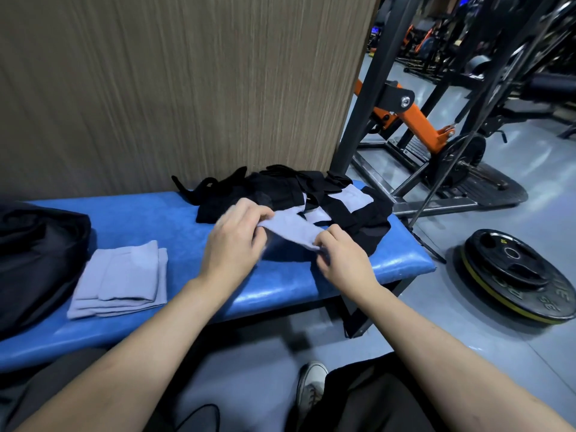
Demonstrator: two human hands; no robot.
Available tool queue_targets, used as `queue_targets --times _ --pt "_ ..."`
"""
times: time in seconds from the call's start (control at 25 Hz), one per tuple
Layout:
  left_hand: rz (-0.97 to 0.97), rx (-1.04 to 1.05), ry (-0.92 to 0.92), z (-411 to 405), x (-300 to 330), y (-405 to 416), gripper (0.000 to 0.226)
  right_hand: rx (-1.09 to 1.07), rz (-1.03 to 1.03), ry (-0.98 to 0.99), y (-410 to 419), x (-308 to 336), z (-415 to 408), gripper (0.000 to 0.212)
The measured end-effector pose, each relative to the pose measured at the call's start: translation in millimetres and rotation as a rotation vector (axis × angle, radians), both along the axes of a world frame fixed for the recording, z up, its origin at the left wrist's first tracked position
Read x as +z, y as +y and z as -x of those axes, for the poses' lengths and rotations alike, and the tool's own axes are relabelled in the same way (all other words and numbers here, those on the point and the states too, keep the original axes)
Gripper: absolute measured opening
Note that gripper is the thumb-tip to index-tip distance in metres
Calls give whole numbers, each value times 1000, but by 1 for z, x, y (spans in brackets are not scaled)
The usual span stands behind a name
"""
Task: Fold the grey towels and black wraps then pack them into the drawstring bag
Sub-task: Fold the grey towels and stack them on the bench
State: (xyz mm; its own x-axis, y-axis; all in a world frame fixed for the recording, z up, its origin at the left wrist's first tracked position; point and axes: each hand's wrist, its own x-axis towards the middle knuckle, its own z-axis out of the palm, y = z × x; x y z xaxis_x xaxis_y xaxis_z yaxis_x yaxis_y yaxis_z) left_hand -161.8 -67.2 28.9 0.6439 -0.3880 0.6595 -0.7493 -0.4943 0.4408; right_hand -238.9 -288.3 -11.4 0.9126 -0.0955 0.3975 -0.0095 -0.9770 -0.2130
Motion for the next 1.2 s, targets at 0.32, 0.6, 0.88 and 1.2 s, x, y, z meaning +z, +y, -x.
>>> queue_targets --times 0.32,0.6,0.88,1.2 --pt "-497 -210 -45 -13 -30 71 23 235 151 98 4 -5 2 24" --pt "-554 -230 290 -1 -34 103 14 290 -129 209 8 6 10 13" --pt "-565 1 239 -9 -44 103 34 154 34 258 9 3 -4 47" --pt "-674 -14 272 -10 -43 109 52 28 -73 316 -1 0 3 42"
